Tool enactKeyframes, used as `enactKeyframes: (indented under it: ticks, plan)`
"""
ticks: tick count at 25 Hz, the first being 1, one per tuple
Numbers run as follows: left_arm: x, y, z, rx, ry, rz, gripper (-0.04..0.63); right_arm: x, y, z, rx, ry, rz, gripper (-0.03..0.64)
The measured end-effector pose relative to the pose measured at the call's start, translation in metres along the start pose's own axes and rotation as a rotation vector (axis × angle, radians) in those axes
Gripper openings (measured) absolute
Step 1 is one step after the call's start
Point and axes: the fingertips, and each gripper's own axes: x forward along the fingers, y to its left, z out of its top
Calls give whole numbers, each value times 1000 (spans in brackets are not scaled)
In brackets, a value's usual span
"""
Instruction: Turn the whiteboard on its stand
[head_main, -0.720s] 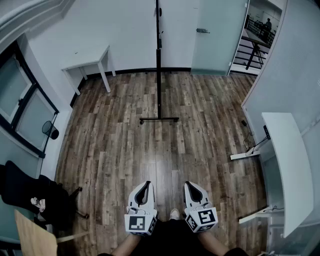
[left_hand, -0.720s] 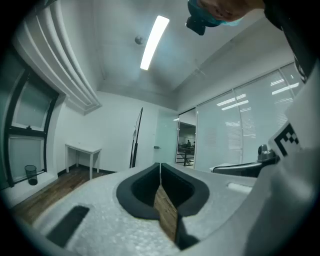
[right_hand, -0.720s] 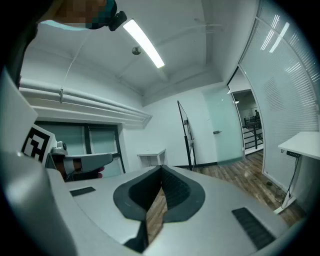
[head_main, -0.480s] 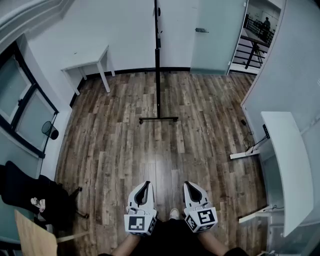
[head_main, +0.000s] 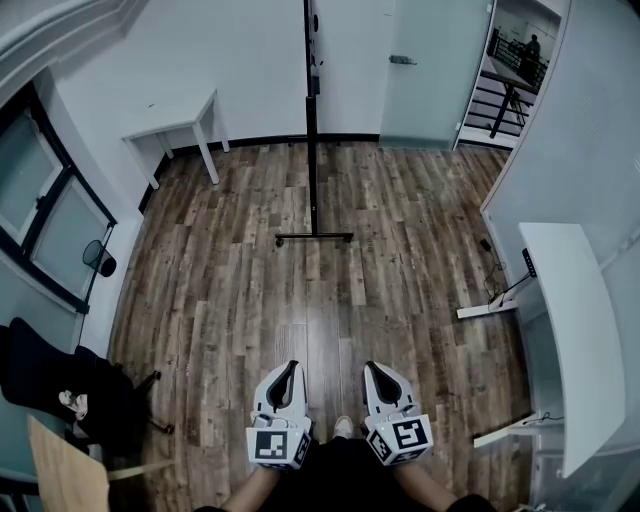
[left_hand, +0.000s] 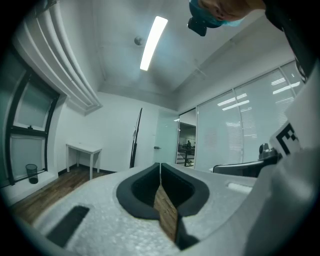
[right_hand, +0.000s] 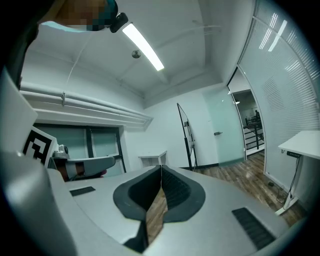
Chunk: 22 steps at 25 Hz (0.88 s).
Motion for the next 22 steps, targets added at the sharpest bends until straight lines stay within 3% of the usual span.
enactKeyframes:
  ticks: [11,22]
  plan:
    - [14,-31,-9,12,-1,51,23,-6,-40,1,-5,3,42,14]
    - [57,-11,-22,-5,16,91,23,31,-64,-4,12,12,41,14]
